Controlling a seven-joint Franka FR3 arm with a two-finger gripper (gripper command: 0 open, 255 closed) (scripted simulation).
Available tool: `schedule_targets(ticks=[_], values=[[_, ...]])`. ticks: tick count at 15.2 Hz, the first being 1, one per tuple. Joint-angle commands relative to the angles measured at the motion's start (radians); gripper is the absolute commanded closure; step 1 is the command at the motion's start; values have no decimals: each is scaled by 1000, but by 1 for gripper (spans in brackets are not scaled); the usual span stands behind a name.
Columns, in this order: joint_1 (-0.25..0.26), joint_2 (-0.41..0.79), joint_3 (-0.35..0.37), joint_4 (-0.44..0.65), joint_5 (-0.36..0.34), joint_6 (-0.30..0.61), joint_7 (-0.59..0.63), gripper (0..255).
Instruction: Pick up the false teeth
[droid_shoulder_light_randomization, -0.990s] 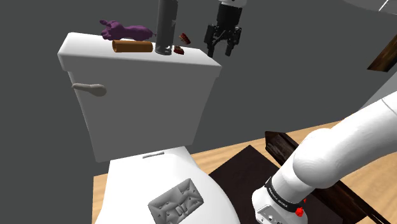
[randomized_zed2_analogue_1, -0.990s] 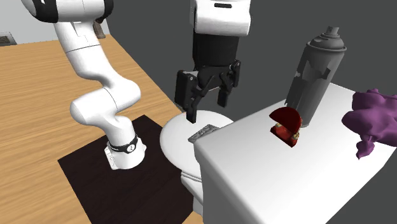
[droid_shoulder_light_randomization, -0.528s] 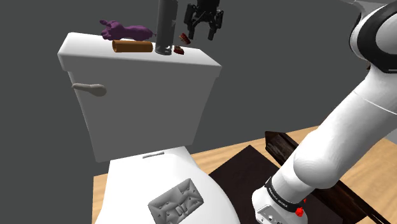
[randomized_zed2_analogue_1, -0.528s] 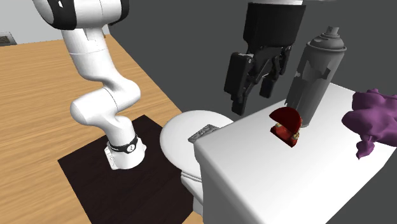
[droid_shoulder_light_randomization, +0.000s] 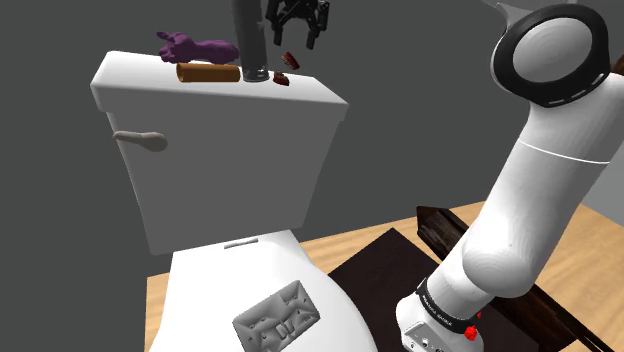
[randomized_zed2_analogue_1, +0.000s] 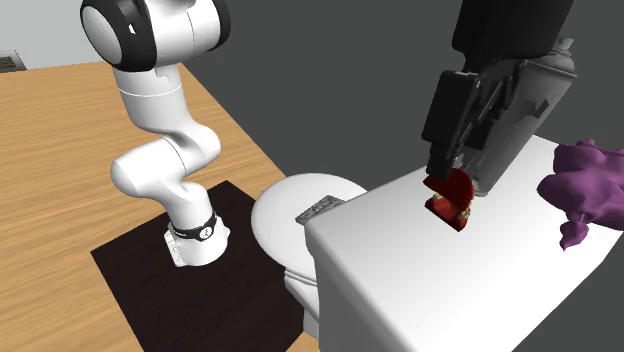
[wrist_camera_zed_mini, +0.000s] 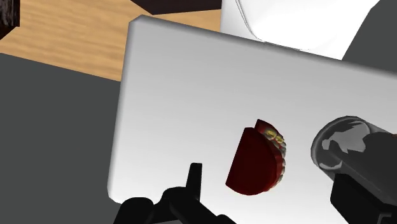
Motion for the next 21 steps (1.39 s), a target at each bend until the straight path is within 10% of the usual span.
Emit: schedule_targets(ticks=[1,6,7,21], values=[[-1,-9,0,-38,2,30,2,0],[-5,-37,-1,-127,8,91,2,0],[-5,-38,-1,-128,8,91,1,255],[1,4,1,1,-1,4,2,255]])
